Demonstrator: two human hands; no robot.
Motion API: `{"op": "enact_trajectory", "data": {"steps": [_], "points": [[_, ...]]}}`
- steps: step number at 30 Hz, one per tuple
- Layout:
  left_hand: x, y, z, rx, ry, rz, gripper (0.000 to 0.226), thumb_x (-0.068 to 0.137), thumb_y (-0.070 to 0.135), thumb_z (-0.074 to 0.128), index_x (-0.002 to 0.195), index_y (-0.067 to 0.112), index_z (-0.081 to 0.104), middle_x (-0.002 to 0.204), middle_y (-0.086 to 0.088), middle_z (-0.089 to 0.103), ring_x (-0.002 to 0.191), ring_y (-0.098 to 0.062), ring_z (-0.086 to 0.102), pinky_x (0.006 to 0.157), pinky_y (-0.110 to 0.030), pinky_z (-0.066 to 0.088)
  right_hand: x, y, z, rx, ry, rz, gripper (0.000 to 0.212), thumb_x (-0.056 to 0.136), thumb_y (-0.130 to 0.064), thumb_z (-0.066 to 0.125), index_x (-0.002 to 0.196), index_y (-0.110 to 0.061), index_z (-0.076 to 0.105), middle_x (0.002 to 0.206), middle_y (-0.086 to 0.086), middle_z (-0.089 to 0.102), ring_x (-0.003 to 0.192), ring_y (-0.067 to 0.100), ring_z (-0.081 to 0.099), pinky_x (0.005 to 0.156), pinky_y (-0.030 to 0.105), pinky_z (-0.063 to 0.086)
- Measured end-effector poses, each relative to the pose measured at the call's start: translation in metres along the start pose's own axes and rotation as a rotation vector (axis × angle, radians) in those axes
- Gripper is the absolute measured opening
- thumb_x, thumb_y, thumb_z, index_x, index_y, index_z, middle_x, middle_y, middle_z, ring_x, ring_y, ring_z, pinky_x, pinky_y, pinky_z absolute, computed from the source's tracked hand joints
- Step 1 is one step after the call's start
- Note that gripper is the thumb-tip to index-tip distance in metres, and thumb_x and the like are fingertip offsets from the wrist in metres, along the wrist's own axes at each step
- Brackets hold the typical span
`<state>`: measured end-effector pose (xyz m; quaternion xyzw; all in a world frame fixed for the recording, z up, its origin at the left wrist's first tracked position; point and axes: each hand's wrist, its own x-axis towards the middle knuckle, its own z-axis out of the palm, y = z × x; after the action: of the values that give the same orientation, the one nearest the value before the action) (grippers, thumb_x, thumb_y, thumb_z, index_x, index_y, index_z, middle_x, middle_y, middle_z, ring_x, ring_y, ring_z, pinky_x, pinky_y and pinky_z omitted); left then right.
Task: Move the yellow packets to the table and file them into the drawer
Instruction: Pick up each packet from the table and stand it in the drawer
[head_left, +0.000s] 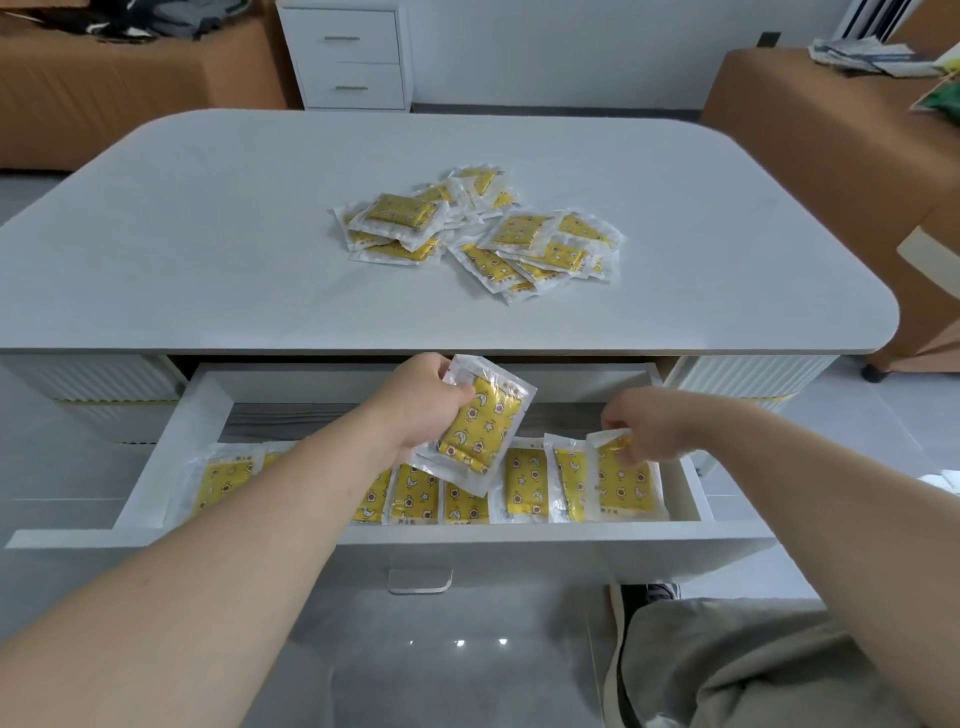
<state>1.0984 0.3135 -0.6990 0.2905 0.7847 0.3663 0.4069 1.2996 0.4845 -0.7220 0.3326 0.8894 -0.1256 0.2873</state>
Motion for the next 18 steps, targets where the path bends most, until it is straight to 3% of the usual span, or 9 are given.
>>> {"op": "enact_trajectory", "data": {"steps": [2,5,7,11,14,16,18], "points": [[0.003,-0.002,0.001,-0.095,-0.033,-0.07,0.015,0.095,0.006,0.061,0.109,0.009,0.063,0.109,-0.008,0.071,0.107,-0.025,0.066,0.102,-0.044,0.048,0.004,-0.001,0.007,-0.046,-0.001,0.004,0.012,0.093,-0.024,0.067,0.103,-0.023,0.061,0.103,-0.002,0.064,0.095,0.018,0.061,0.077,0.028,0.049],[0.006,-0.004,0.002,-0.188,-0.055,-0.153,0.022,0.088,-0.004,0.065,0.108,0.004,0.062,0.117,-0.013,0.066,0.119,-0.029,0.057,0.113,-0.045,0.035,0.01,-0.001,0.017,-0.215,0.03,0.054,0.037,0.093,-0.04,0.065,0.125,-0.021,0.061,0.121,0.0,0.065,0.114,0.021,0.058,0.099,0.036,0.045],[0.006,-0.004,0.002,-0.228,-0.068,-0.177,0.025,0.085,-0.005,0.068,0.108,0.004,0.062,0.115,-0.015,0.068,0.118,-0.03,0.059,0.116,-0.05,0.033,0.013,-0.002,0.024,-0.393,0.066,0.099,0.036,0.091,-0.048,0.065,0.117,-0.024,0.065,0.123,0.0,0.061,0.123,0.023,0.047,0.108,0.044,0.035],[0.008,-0.004,-0.001,-0.262,-0.075,-0.187,0.027,0.086,-0.002,0.07,0.11,0.007,0.06,0.114,-0.012,0.07,0.12,-0.029,0.058,0.116,-0.044,0.029,0.016,-0.005,0.037,-0.455,0.068,0.195,0.045,0.089,-0.05,0.068,0.128,-0.026,0.061,0.138,0.008,0.049,0.136,0.03,0.033,0.111,0.049,0.027],[0.01,-0.005,-0.001,-0.282,-0.07,-0.181,0.028,0.087,-0.003,0.069,0.113,0.005,0.061,0.111,-0.012,0.071,0.114,-0.028,0.062,0.115,-0.052,0.034,0.013,-0.011,0.031,-0.461,0.11,0.198,0.049,0.088,-0.039,0.069,0.133,-0.024,0.055,0.139,0.008,0.05,0.136,0.032,0.032,0.112,0.05,0.028],[0.012,-0.004,-0.001,-0.288,-0.076,-0.189,0.027,0.087,-0.002,0.069,0.112,0.006,0.064,0.11,-0.012,0.072,0.115,-0.03,0.062,0.114,-0.056,0.035,0.01,-0.023,0.018,-0.358,0.14,0.126,0.043,0.087,-0.026,0.067,0.129,-0.025,0.06,0.136,0.006,0.054,0.133,0.03,0.038,0.115,0.051,0.028],[0.013,-0.003,0.0,-0.3,-0.087,-0.198,0.022,0.089,0.0,0.068,0.11,0.007,0.069,0.111,-0.011,0.074,0.118,-0.031,0.061,0.114,-0.058,0.034,0.003,-0.039,0.003,0.084,0.125,0.008,0.047,0.087,-0.016,0.07,0.132,-0.023,0.062,0.132,0.003,0.062,0.125,0.025,0.052,0.114,0.046,0.039]]}}
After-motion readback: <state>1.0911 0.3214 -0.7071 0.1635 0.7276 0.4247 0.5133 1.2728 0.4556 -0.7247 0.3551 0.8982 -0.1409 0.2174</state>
